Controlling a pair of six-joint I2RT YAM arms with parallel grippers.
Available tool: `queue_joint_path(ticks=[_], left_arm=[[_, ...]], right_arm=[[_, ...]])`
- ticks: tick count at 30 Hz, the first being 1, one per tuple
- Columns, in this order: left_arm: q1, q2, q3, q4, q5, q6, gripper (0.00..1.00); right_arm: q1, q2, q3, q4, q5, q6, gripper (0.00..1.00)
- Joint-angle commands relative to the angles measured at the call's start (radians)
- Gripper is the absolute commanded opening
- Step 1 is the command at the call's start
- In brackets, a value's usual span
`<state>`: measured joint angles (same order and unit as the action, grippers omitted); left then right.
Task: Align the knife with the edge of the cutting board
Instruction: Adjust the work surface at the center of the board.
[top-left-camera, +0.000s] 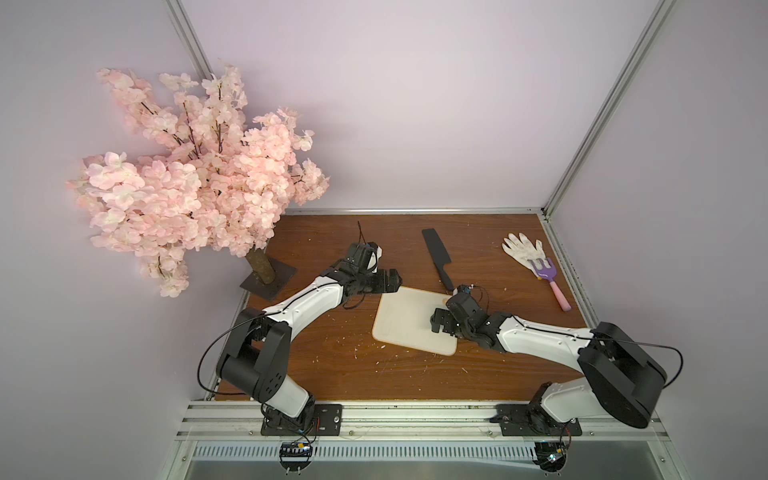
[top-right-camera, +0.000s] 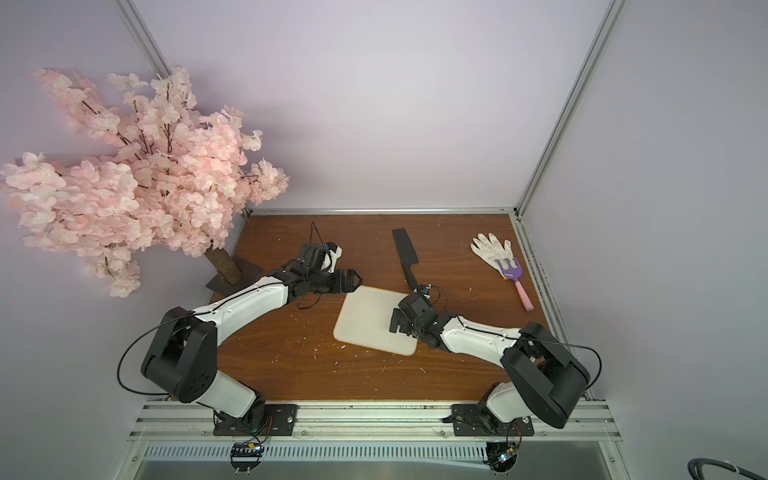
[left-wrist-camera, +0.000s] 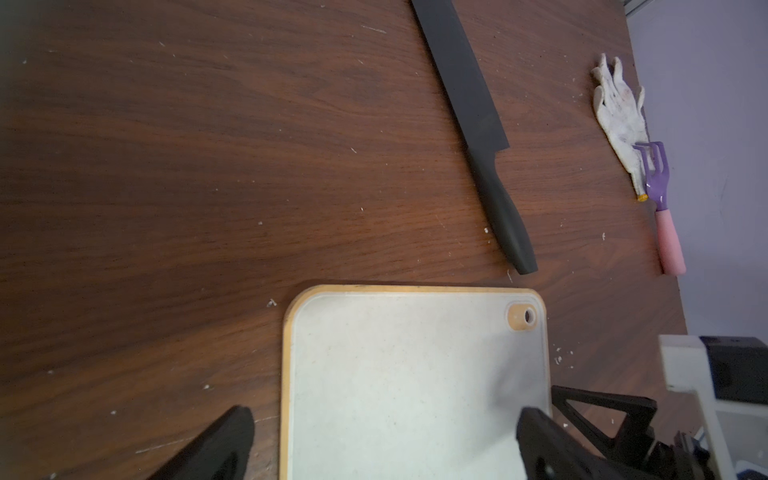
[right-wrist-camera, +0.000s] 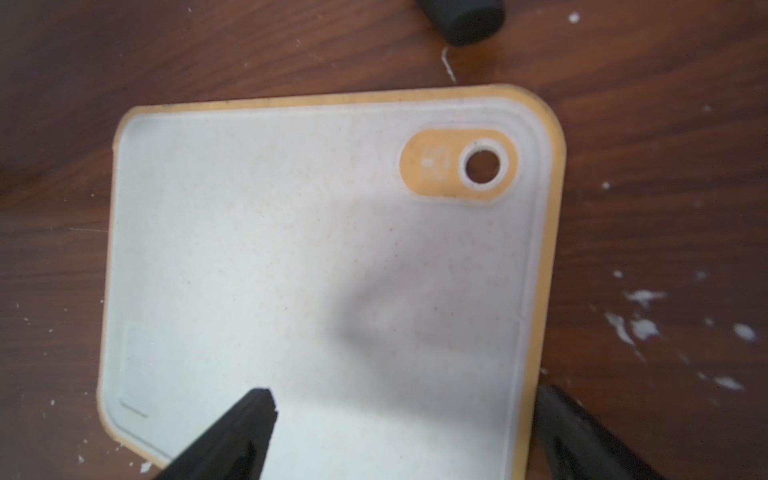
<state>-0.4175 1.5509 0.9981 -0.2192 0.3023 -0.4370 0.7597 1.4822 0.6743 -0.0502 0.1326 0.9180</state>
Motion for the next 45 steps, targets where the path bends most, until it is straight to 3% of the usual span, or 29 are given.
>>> queue_joint_path(ticks=[1,11,25,29,36,45], left_arm=[[0.032,0.003,-0.013,0.015,-0.004,-0.013,1.0],[0.046,-0.001,-0.016,0.023,0.012,-0.019,1.0],[0.06,0.004,-0.026,-0.027,-0.052,-0.069,1.0],[0.071,-0.049,-0.093,-0.016,-0.029,-0.107,1.0],[0.169,-0.144,-0.262,0.058,0.061,-0.181,1.0],[0.172,-0.108,-0.317,0.048,0.094,-0.176,1.0]], right_arm=[[-0.003,0.088,0.038,-0.032,-0.07,-0.058,0.99],[-0.039,0.195,0.133,-0.038,-0.108,-0.127,0.99],[-0.045,0.121,0.047,-0.008,-0.11,-0.107,0.99],[-0.049,0.084,0.011,-0.002,-0.129,-0.126,0.99],[-0.07,0.043,-0.031,0.047,-0.213,-0.159,0.99],[-0.093,-0.008,-0.081,0.081,-0.253,-0.173,0.99]])
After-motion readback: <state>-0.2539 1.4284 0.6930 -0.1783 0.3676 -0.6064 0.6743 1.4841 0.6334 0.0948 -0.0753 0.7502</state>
